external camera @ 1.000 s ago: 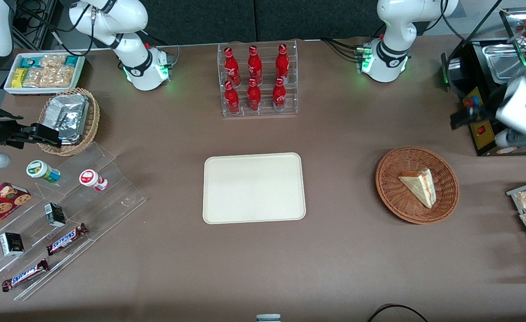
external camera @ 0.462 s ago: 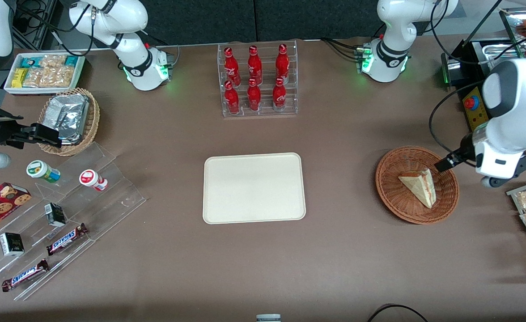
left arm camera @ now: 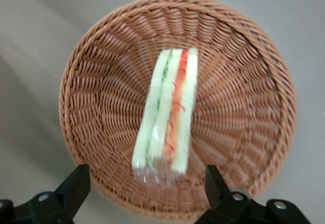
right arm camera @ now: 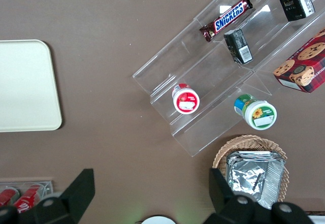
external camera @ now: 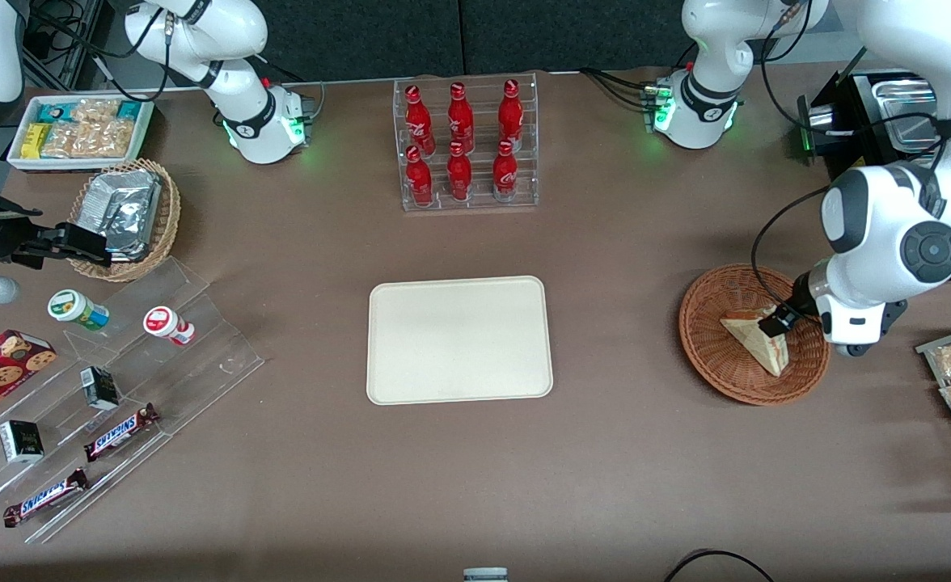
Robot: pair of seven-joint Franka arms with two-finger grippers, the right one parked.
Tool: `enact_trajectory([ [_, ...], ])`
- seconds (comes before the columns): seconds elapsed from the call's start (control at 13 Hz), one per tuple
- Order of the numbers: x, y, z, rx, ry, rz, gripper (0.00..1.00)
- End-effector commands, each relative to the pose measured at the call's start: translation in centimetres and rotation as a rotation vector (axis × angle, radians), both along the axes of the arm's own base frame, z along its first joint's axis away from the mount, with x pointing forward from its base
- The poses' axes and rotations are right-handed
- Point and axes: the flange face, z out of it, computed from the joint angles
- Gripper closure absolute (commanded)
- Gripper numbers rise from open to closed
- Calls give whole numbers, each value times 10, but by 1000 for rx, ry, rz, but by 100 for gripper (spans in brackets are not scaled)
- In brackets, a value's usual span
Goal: Place sandwich from basket to tray
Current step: 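Lower the left gripper and close it on the triangular sandwich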
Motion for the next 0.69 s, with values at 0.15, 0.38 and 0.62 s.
enact_trajectory([
  [0.15, 6, 4, -47, -5, -18, 30, 0],
  [0.38, 9, 2, -76, -21, -24, 44, 0],
  [0.62, 9, 2, -91, -21, -20, 41, 57],
])
